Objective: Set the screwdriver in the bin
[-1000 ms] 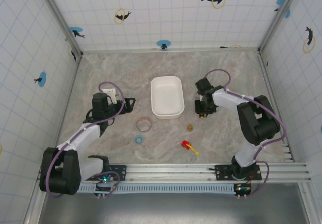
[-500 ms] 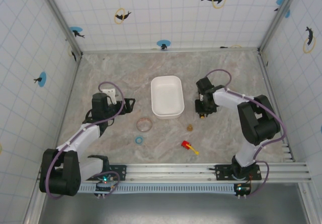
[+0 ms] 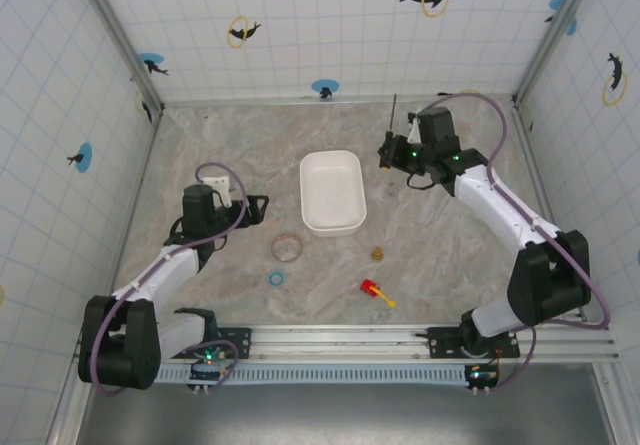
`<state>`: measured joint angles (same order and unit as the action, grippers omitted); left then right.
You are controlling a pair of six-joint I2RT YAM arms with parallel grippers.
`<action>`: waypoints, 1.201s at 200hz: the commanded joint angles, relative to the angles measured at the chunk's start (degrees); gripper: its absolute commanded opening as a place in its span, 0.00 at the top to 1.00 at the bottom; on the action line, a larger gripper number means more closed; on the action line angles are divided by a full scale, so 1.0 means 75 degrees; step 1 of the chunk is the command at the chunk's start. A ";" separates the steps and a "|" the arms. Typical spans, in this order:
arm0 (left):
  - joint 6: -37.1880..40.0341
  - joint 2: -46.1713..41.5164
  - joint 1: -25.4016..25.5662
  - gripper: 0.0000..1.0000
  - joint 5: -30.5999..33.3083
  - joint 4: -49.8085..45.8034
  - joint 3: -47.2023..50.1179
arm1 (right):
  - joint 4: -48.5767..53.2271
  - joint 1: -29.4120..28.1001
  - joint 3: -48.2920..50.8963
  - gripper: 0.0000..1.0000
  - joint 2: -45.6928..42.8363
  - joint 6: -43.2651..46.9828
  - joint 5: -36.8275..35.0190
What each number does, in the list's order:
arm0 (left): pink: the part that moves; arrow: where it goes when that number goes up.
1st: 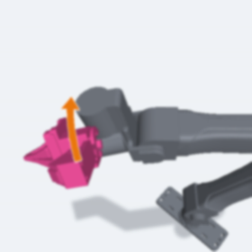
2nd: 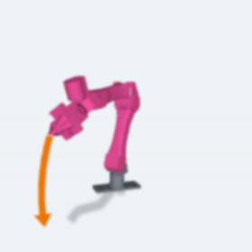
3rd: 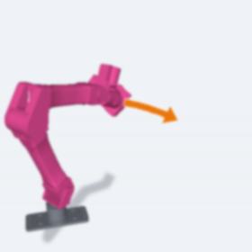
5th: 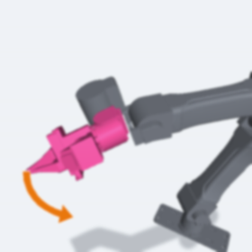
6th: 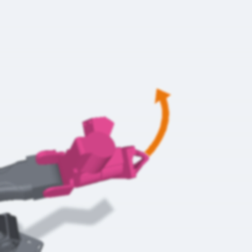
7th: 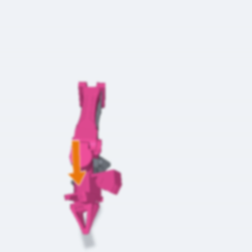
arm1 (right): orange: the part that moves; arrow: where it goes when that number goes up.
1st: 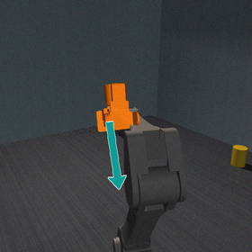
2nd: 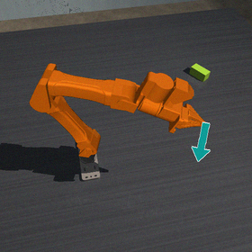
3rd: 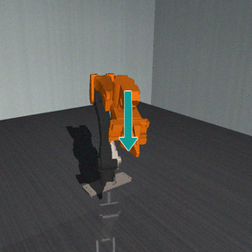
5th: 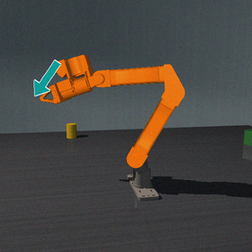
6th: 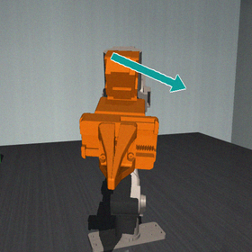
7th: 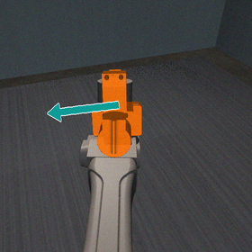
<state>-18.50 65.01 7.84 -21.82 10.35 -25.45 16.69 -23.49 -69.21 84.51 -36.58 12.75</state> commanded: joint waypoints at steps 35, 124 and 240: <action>-0.0088 0.0074 0.0042 0.03 -0.0044 0.0120 -0.0072 | -0.0529 -0.1617 -0.0676 1.00 0.0152 -0.0685 -0.1286; -0.0054 0.0132 0.0048 0.03 -0.0061 0.0191 -0.0041 | 0.1379 -0.2789 -0.1467 1.00 0.2235 -0.0596 -0.2194; 0.0053 0.0214 0.0046 0.03 0.0051 0.0286 0.0158 | 0.1671 -0.2945 -0.1588 1.00 0.3384 -0.0770 -0.2383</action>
<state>-18.46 66.22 7.84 -21.80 11.20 -25.02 28.38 -45.36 -78.37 108.60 -41.58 -3.77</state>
